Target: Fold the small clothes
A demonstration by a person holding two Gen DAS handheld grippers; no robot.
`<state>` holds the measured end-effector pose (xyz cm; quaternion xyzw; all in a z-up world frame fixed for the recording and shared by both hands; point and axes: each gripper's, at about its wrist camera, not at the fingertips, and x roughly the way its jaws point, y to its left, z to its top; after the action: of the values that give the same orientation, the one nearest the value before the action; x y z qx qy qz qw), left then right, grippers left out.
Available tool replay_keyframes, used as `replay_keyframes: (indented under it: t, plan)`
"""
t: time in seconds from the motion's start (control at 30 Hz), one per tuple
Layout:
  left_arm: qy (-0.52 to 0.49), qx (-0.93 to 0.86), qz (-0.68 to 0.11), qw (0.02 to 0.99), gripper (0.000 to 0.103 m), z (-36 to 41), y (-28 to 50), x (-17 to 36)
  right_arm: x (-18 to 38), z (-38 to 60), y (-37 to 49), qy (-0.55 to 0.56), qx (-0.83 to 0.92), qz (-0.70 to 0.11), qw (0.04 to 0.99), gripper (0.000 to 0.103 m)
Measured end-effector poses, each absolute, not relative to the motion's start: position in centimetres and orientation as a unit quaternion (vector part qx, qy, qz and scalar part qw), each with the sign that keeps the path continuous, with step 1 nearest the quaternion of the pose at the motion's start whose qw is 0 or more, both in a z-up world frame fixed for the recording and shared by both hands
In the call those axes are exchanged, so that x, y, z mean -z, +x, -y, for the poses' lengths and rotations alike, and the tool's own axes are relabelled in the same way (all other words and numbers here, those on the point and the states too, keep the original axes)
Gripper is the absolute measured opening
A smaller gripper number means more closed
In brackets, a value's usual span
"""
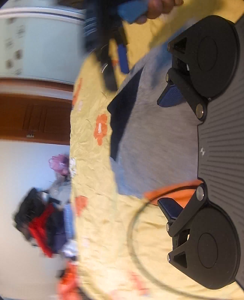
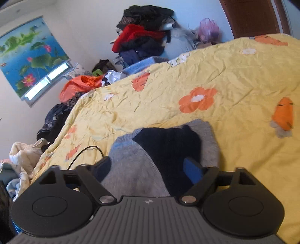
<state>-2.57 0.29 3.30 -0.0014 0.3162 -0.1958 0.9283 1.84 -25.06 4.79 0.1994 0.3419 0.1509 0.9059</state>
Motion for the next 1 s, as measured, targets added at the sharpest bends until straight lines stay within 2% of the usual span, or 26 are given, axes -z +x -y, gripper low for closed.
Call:
replay_keyframes:
  t: [0.13,0.27,0.3,0.33,0.37,0.5,0.57,0.6,0.63,0.67,0.7,0.9,0.97,1.0]
  plan:
    - [-0.127,0.205,-0.359,0.902,0.103,-4.1,-1.1,-3.1,-2.7,27.4,1.7,0.188,-0.111,-0.371,0.903,0.089]
    - [-0.186,0.211,-0.371,0.885,0.1,-4.9,1.7,-3.2,-0.9,27.5,3.5,0.229,-0.118,-0.398,0.88,0.088]
    - [-0.194,0.215,-0.381,0.878,0.089,-4.8,2.5,-3.1,-0.7,27.3,3.9,0.234,-0.125,-0.401,0.877,0.088]
    - [-0.197,0.22,-0.391,0.872,0.064,-4.6,3.1,-2.9,-0.7,27.0,4.3,0.234,-0.128,-0.4,0.877,0.089]
    - [-0.19,0.22,-0.404,0.867,0.057,-4.3,3.8,-2.7,-0.7,26.5,4.5,0.232,-0.129,-0.4,0.877,0.089]
    - [-0.164,0.21,-0.424,0.866,0.057,-3.4,5.2,-2.0,-0.8,26.1,5.7,0.232,-0.134,-0.406,0.873,0.088]
    - [-0.152,0.212,-0.419,0.87,0.045,-3.2,5.2,-2.1,-0.9,25.6,5.9,0.212,-0.137,-0.406,0.878,0.082]
    - [-0.142,0.212,-0.415,0.873,0.038,-3.0,5.2,-2.2,-0.9,25.3,5.9,0.193,-0.139,-0.405,0.883,0.071]
    - [-0.129,0.214,-0.408,0.878,0.032,-2.9,5.1,-2.4,-0.9,24.8,5.9,0.175,-0.142,-0.406,0.885,0.051]
    - [-0.111,0.214,-0.401,0.884,0.031,-2.6,5.0,-2.6,-0.9,24.7,6.0,0.174,-0.151,-0.405,0.885,0.045]
    - [-0.087,0.213,-0.393,0.89,0.028,-2.2,4.9,-2.9,-1.1,24.7,6.1,0.178,-0.157,-0.4,0.885,0.033]
    - [0.019,0.194,-0.336,0.921,0.025,-0.4,4.6,-4.1,-1.8,22.6,6.0,0.1,-0.151,-0.336,0.924,0.028]
    - [0.054,0.187,-0.342,0.919,0.026,0.6,4.9,-3.0,-0.4,23.4,6.7,0.122,-0.144,-0.347,0.919,0.03]
    - [0.061,0.184,-0.333,0.923,0.028,0.7,4.5,-2.9,-0.1,24.3,6.9,0.151,-0.143,-0.352,0.913,0.035]
